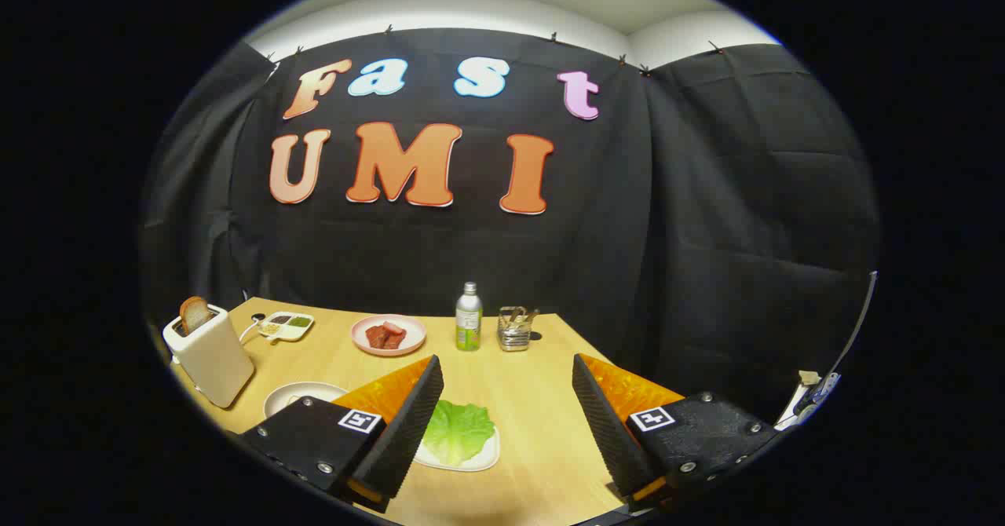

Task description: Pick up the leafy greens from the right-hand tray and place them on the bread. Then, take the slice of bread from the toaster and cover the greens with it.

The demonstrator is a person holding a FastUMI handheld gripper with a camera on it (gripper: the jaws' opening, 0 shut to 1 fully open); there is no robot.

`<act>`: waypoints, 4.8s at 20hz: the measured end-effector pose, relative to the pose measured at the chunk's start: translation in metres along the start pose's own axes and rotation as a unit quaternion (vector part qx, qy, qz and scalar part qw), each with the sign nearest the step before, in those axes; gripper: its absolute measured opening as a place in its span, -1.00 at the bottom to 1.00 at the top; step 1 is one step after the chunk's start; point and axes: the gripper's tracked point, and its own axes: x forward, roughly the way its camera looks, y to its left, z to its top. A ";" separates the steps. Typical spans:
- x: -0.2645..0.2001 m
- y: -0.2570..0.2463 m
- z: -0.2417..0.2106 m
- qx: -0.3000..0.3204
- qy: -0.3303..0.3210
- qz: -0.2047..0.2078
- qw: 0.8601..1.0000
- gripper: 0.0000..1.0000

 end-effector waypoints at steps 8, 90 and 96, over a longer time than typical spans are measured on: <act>0.004 0.056 0.003 0.035 0.007 0.041 0.999 0.98; 0.075 0.158 -0.142 -0.067 0.520 0.212 0.825 -0.99; 0.054 0.228 -0.154 -0.093 0.532 0.259 0.800 -0.98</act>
